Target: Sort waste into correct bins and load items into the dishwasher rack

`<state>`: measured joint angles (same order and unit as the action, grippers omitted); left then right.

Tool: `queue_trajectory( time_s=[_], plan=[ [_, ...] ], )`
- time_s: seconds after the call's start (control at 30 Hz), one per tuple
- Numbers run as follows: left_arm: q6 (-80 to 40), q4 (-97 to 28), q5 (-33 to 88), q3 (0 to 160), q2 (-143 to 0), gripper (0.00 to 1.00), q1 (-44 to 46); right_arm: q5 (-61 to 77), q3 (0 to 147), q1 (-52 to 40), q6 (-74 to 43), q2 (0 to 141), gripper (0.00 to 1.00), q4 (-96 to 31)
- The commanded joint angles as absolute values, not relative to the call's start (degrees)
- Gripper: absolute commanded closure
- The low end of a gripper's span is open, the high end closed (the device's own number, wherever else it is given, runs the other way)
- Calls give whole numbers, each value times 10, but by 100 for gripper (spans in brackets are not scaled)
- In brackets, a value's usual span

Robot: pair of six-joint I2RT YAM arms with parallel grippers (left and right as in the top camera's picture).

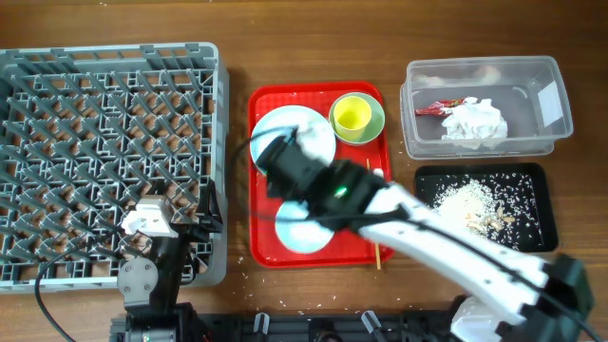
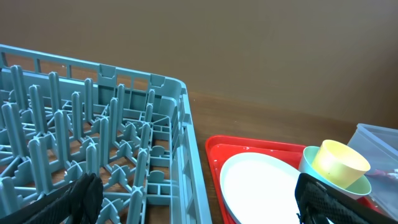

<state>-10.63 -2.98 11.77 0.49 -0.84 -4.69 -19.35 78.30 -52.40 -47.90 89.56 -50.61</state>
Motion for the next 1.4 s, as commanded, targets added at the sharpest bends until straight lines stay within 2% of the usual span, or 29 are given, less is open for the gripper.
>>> queue_trajectory(
  time_s=[0.0,0.13,0.23,0.37,0.47,0.5,0.6,0.73,0.8,0.9,1.07,1.13,1.2,1.3,1.37],
  plan=[
    [-109,-33,114,3,-5,0,-50,-203,797,-429,-480,840,0,-548],
    [-109,-33,114,3,-5,0,-50,-153,797,-285,-480,782,0,-608],
    [-107,-33,112,3,-5,0,-50,-154,797,-237,-480,776,0,-627],
    [-118,-18,115,3,-5,0,-50,-153,796,-223,-480,782,0,-628],
    [-220,63,265,3,-5,0,-50,-153,796,-223,-481,784,0,-618],
    [-221,93,305,3,-5,0,-50,-153,796,-223,-481,784,0,-617],
    [-242,195,362,11,-7,0,-50,-150,796,-223,-482,784,0,-604],
    [-246,188,407,89,-78,0,-50,-149,796,-223,-482,784,0,-571],
    [-218,145,428,157,-160,0,-50,-149,796,-223,-482,784,0,-571],
    [-123,-43,469,336,-361,0,-50,-149,796,-223,-482,784,0,-571],
    [2,-426,471,662,-677,0,-25,-149,796,-223,-482,784,0,-571],
    [-43,-454,487,719,-752,0,-17,-149,796,-223,-482,784,0,-571],
    [-161,-454,531,729,-819,0,-10,-149,796,-223,-482,784,0,-571],
    [-144,-446,523,729,-867,0,27,-149,796,-223,-482,784,0,-571],
    [-152,-449,441,729,-872,0,82,-149,796,-223,-482,784,0,-571]
  ],
)
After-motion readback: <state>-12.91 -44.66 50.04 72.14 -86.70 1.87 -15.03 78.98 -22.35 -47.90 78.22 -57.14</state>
